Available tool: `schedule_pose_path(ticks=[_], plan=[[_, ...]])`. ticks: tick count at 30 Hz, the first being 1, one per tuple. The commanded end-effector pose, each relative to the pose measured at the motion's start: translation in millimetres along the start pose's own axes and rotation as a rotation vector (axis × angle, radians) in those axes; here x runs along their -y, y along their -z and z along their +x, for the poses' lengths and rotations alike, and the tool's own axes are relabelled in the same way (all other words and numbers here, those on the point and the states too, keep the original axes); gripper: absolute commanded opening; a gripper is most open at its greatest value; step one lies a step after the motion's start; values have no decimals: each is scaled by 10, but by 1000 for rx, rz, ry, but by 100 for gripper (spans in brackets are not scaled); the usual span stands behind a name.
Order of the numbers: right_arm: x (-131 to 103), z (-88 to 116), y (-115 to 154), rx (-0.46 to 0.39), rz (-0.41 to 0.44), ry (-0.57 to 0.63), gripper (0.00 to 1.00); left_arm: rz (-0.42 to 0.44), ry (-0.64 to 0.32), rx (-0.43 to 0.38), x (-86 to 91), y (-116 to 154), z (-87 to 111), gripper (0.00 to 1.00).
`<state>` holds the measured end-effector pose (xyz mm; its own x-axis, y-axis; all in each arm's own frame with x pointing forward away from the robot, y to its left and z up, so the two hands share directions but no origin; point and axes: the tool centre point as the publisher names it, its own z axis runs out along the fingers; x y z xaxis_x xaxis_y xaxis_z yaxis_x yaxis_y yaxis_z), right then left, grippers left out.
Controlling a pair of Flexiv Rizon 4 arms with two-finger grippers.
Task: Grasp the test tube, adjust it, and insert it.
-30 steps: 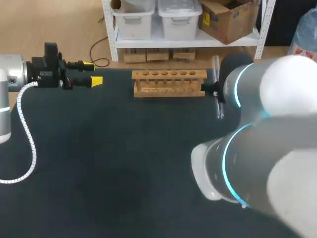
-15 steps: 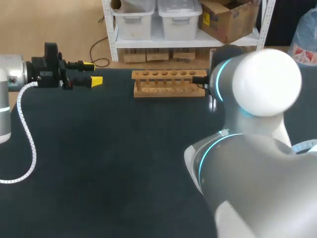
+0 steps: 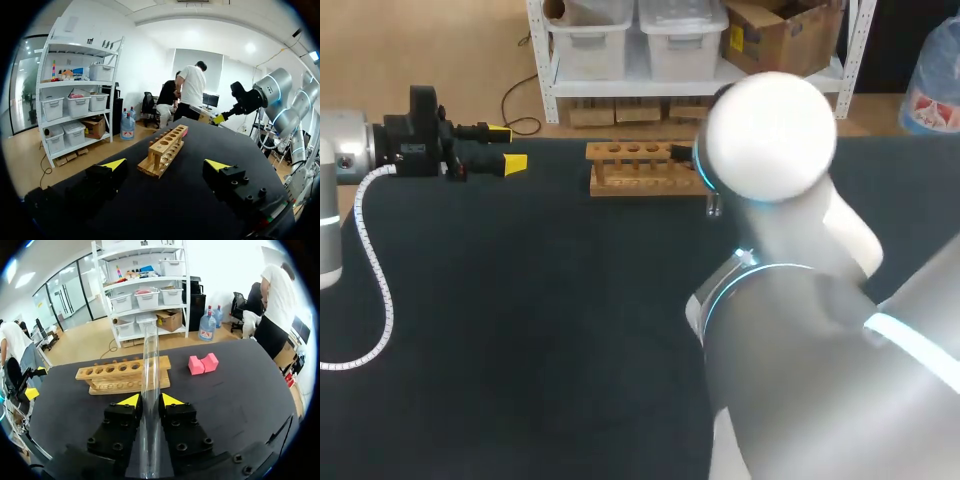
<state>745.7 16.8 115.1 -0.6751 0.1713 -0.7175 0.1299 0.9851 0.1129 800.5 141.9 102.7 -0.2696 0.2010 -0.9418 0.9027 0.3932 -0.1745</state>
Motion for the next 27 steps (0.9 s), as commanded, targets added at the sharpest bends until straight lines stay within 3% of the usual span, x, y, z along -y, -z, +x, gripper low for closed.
schedule_pose_path(ticks=[1,10,27], plan=[[-73,5,-116,-7,-26,-1,0,-2,-3,5,6,4,13,100],[-248,49,-351,-17,-131,34,0,-2,-3,5,6,4,13,100],[-421,11,-664,-53,-195,66,0,-2,-3,5,6,4,13,100]])
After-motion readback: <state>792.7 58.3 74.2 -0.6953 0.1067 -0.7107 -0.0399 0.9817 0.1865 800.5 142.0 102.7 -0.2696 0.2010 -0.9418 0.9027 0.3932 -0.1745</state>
